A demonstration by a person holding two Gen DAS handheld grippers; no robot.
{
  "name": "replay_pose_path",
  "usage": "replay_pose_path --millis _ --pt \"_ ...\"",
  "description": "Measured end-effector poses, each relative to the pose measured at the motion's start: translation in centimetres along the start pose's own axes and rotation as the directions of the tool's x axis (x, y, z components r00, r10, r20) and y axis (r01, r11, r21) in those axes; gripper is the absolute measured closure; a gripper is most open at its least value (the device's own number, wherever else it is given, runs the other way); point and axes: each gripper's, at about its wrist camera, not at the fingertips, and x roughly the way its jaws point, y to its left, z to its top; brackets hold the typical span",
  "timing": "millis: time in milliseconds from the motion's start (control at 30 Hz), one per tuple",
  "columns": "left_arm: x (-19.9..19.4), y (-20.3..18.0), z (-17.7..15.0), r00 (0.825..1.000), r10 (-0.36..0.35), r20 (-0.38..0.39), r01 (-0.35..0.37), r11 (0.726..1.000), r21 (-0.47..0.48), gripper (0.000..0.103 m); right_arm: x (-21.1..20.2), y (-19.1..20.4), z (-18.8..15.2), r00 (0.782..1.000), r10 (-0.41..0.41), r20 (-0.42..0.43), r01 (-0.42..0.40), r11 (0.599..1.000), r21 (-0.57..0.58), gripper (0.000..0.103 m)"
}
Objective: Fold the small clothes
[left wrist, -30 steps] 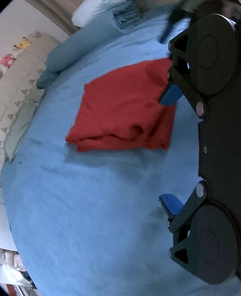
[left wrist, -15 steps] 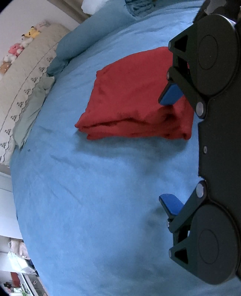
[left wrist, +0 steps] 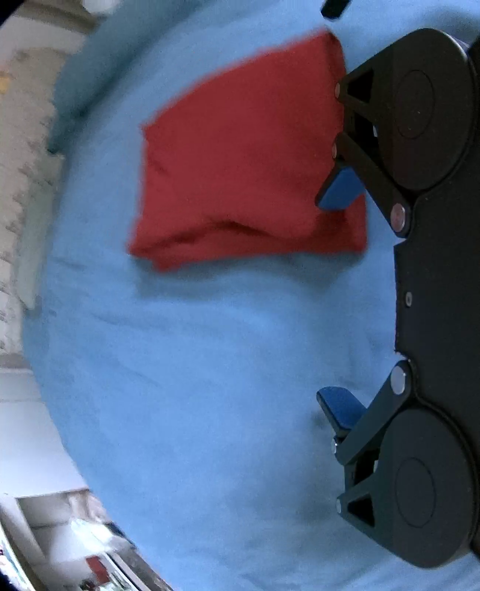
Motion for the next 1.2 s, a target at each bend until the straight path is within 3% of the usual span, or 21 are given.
replay_pose_path --millis 33,133,300,400,467,600,733,833,900,933,1000,1067,1200 --pt "-0.9 0.1 1.0 0.999 -0.019 0.031 0.019 1.0 0.0 0.0 -0.6 -0.2 0.6 1.0 -0.011 0.022 0.011 1.0 -0.005 0.0" --pt "-1.3 -0.1 4.7 0.997 -0.065 0.037 0.065 0.998 0.014 0.0 -1.2 -0.9 3.4 0.998 -0.009 0.062 0.01 1.0 -0.013 0.0" --pt "3.5 -0.2 9.5 0.974 -0.212 -0.076 0.209 0.977 -0.044 0.0 1.8 -2.5 9.3 0.994 0.109 -0.033 -0.106 0.992 0.068 0.0" --pt "6.5 -0.5 10.4 0.946 -0.291 -0.143 0.281 0.956 -0.089 0.0 5.3 -3.6 11.6 0.982 0.148 -0.117 -0.129 0.979 0.156 0.0" --pt "8.4 -0.7 10.8 0.938 -0.298 -0.179 0.278 0.952 -0.129 0.003 7.5 -4.0 12.1 0.975 0.163 -0.152 -0.132 0.972 0.195 0.0" --pt "10.8 0.1 10.8 0.926 -0.329 -0.185 0.291 0.934 -0.205 0.018 10.8 -4.6 11.4 0.959 0.205 -0.197 -0.153 0.956 0.252 0.0" --pt "12.1 -0.4 10.6 0.915 -0.363 -0.177 0.324 0.922 -0.214 0.022 12.6 -4.9 10.3 0.947 0.259 -0.189 -0.196 0.935 0.296 0.001" --pt "12.3 -1.6 10.5 0.916 -0.355 -0.185 0.325 0.929 -0.175 0.032 14.0 -4.8 10.0 0.936 0.286 -0.206 -0.215 0.926 0.31 0.013" --pt "12.1 -2.5 10.5 0.925 -0.327 -0.194 0.306 0.943 -0.129 0.044 14.7 -4.2 10.1 0.933 0.297 -0.203 -0.224 0.921 0.318 0.025" --pt "11.9 -2.9 10.6 0.932 -0.306 -0.193 0.291 0.951 -0.103 0.049 14.9 -4.1 10.2 0.928 0.313 -0.202 -0.238 0.916 0.324 0.042" --pt "11.2 -3.2 10.7 0.937 -0.303 -0.176 0.292 0.953 -0.085 0.071 15.0 -3.6 10.6 0.929 0.307 -0.205 -0.236 0.921 0.31 0.053" --pt "10.1 -3.4 11.1 0.939 -0.306 -0.159 0.296 0.952 -0.082 0.075 14.4 -3.0 11.1 0.937 0.285 -0.202 -0.228 0.937 0.264 0.061" --pt "7.0 -5.0 11.5 0.949 -0.286 -0.131 0.285 0.958 -0.028 0.076 11.9 -2.7 12.3 0.945 0.289 -0.155 -0.248 0.939 0.239 0.066"
